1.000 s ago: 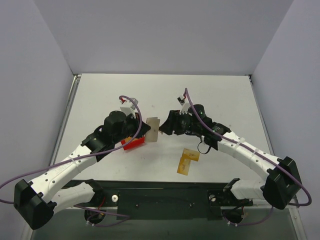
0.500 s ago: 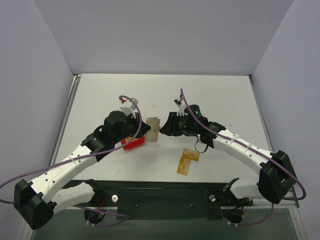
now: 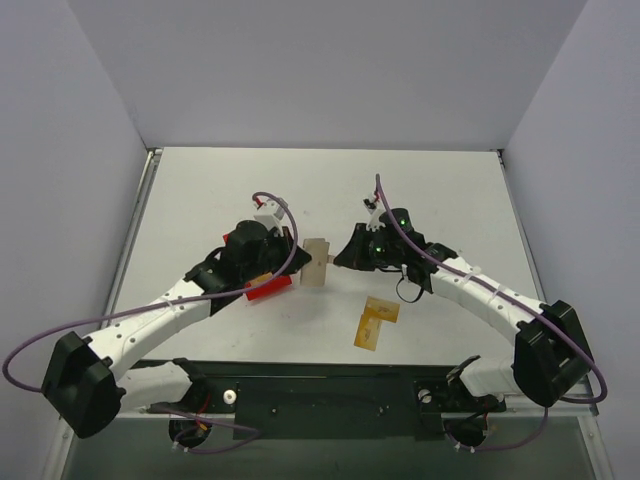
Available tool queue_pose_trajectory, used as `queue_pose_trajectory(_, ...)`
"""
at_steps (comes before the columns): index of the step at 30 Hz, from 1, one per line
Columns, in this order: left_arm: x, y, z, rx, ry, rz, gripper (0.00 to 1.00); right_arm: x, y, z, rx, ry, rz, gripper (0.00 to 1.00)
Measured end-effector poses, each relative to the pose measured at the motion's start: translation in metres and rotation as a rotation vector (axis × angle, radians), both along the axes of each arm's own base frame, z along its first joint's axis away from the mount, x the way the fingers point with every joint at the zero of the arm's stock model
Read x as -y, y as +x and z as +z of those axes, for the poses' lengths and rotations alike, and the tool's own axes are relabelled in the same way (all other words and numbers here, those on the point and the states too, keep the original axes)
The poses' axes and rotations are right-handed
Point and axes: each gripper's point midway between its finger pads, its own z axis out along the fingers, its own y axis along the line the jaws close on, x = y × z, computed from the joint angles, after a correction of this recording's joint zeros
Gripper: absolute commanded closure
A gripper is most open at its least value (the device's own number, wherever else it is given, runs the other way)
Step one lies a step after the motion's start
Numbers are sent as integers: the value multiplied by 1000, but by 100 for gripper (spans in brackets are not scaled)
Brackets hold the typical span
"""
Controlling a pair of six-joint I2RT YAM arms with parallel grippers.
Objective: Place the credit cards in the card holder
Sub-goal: Place the card holder at the center of the board.
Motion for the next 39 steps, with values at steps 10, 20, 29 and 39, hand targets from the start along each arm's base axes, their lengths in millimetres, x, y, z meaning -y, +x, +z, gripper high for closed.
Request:
queue_pose_trajectory(10,27,9,-74,-156,22,-37,88,22,-9,-28,-108,-62,-31,100)
queue_pose_trajectory(20,28,8,-107,-229,66,-31,49,32,-14,-55,-195,-126,-34,100)
queue_pose_trajectory(29,23,8,-111,-235,90,-15,47,37,-16,-68,-227,-162,-28,100)
queue_pose_trajectory(39,17,7,-112,-233,108,4,46,45,-20,-86,-269,-221,-35,84)
